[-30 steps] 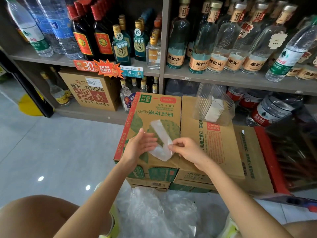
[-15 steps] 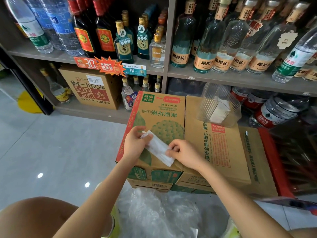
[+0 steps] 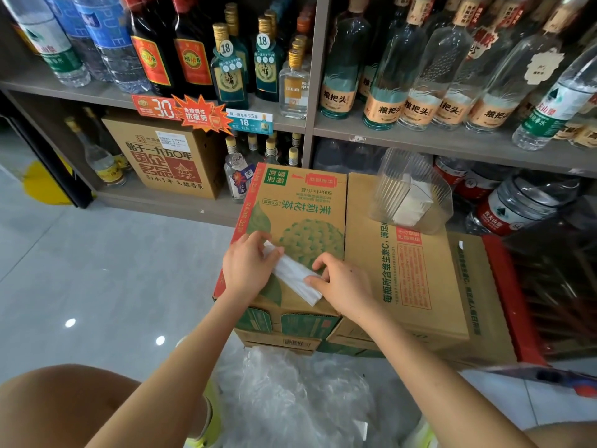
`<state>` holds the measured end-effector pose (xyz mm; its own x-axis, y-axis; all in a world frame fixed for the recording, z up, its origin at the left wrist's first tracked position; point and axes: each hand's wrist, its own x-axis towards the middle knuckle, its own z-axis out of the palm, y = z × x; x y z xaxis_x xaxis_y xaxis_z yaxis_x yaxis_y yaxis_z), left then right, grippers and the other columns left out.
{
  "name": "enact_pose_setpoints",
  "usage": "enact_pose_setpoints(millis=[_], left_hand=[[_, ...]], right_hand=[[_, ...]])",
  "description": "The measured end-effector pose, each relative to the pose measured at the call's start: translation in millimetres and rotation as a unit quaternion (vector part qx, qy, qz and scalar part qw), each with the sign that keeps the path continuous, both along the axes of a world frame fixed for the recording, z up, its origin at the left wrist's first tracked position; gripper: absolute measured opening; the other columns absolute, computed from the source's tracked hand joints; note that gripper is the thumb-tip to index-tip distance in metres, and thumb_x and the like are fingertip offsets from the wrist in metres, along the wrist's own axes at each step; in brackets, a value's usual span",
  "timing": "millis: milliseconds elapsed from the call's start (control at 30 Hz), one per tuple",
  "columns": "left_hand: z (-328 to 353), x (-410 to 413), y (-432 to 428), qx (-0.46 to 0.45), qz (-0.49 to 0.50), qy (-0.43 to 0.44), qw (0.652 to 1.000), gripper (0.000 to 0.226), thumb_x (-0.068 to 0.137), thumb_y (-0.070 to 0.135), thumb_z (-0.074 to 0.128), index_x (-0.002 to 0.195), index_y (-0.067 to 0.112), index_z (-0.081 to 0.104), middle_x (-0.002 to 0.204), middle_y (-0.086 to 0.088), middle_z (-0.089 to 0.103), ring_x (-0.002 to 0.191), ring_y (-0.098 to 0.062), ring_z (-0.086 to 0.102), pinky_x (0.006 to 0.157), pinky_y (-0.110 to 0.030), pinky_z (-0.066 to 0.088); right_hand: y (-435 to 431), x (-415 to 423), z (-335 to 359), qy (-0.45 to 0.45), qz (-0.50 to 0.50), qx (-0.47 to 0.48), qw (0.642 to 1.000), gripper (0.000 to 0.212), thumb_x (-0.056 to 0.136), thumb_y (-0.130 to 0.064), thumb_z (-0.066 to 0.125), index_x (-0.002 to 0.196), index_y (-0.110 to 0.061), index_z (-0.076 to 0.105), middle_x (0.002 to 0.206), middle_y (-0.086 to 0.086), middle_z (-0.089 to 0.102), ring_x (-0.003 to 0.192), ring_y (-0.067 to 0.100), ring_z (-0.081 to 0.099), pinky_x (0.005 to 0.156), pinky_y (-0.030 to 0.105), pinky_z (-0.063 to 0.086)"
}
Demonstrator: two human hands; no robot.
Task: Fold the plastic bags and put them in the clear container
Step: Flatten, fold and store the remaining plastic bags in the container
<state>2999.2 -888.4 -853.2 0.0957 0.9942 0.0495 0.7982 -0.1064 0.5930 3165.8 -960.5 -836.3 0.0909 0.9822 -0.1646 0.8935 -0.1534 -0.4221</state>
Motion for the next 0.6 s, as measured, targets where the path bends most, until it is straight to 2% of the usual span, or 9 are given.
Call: enact_pose_setpoints(millis=[67,100,167,200,300,367,467,533,600], left_hand=[[-0.2,-4.8,-2.0,0.049,0.001,-0.007,0.999,0.037,0.09,0.042,0.062,0.116,0.015,0.065,0.109,-0.006,0.06,0.104,-0.027,0.053,0.084,-0.026,0.03],[0.6,-7.7,-5.8,0.104,-0.014,-0.012,0.994,0.035,0.092,0.039,0.058,0.114,0.013,0.066,0.112,-0.008,0.06,0.106,-0.029,0.053,0.087,-0.026,0.03],[1.6,-13.0,-17.0,0.214,-0.107,-0.001,0.971,0.037,0.095,0.033,0.045,0.111,0.009,0.068,0.118,-0.01,0.063,0.111,-0.03,0.054,0.095,-0.03,0.035],[-0.2,-15.1,-22.8,0.235,-0.179,0.016,0.955,0.039,0.097,0.031,0.04,0.114,0.009,0.068,0.125,-0.01,0.062,0.119,-0.029,0.053,0.103,-0.034,0.035],[-12.5,-17.8,-35.9,0.193,-0.336,0.102,0.916,0.048,0.102,0.034,0.029,0.133,0.01,0.057,0.143,-0.006,0.049,0.138,-0.027,0.038,0.119,-0.035,0.015],[-22.5,-18.1,-38.8,0.157,-0.357,0.146,0.909,0.051,0.103,0.037,0.025,0.14,0.011,0.049,0.147,-0.006,0.044,0.14,-0.028,0.034,0.119,-0.034,0.011],[-29.0,-16.3,-41.2,0.142,-0.34,0.171,0.913,0.054,0.104,0.039,0.019,0.142,0.011,0.046,0.146,-0.006,0.044,0.139,-0.027,0.037,0.117,-0.034,0.014],[-28.7,-14.1,-43.6,0.137,-0.323,0.175,0.92,0.055,0.104,0.04,0.018,0.142,0.011,0.047,0.146,-0.006,0.045,0.138,-0.027,0.037,0.116,-0.035,0.015],[-28.7,-11.2,-46.5,0.137,-0.309,0.172,0.925,0.055,0.104,0.04,0.018,0.141,0.01,0.047,0.146,-0.006,0.045,0.138,-0.027,0.038,0.115,-0.036,0.017]], right_hand=[[1.2,0.5,1.3,0.001,0.001,-0.008,1.0,0.032,0.092,-0.048,0.054,0.113,-0.024,0.054,0.084,-0.01,0.062,0.075,0.012,0.058,0.067,0.03,0.045],[1.1,0.8,1.7,0.002,0.001,-0.01,1.0,0.032,0.092,-0.048,0.054,0.113,-0.024,0.054,0.083,-0.011,0.06,0.075,0.011,0.058,0.067,0.03,0.045],[1.4,0.6,2.4,0.003,0.004,-0.017,1.0,0.032,0.092,-0.047,0.054,0.113,-0.023,0.055,0.085,-0.011,0.06,0.077,0.011,0.058,0.069,0.03,0.046],[1.6,0.7,2.6,0.003,0.004,-0.02,1.0,0.032,0.092,-0.047,0.054,0.113,-0.024,0.055,0.086,-0.011,0.062,0.078,0.012,0.06,0.071,0.03,0.047],[2.5,0.5,3.8,-0.006,0.004,-0.021,1.0,0.032,0.092,-0.048,0.055,0.115,-0.025,0.054,0.094,-0.008,0.065,0.084,0.013,0.061,0.073,0.029,0.046],[2.4,0.2,7.0,-0.011,0.006,-0.021,1.0,0.032,0.092,-0.047,0.054,0.115,-0.025,0.055,0.098,-0.007,0.065,0.088,0.014,0.061,0.073,0.028,0.043],[-1.9,1.5,7.8,0.018,-0.022,-0.008,1.0,0.03,0.092,-0.044,0.055,0.115,-0.025,0.057,0.098,-0.007,0.064,0.088,0.014,0.06,0.071,0.028,0.042],[-10.6,1.6,3.9,0.004,-0.057,0.111,0.992,0.026,0.092,-0.036,0.058,0.114,-0.022,0.062,0.1,-0.005,0.063,0.088,0.016,0.059,0.069,0.028,0.046],[-19.2,-1.3,-4.5,-0.062,-0.048,0.233,0.969,0.028,0.092,-0.03,0.055,0.112,-0.016,0.068,0.105,-0.001,0.068,0.092,0.02,0.063,0.07,0.028,0.051]])
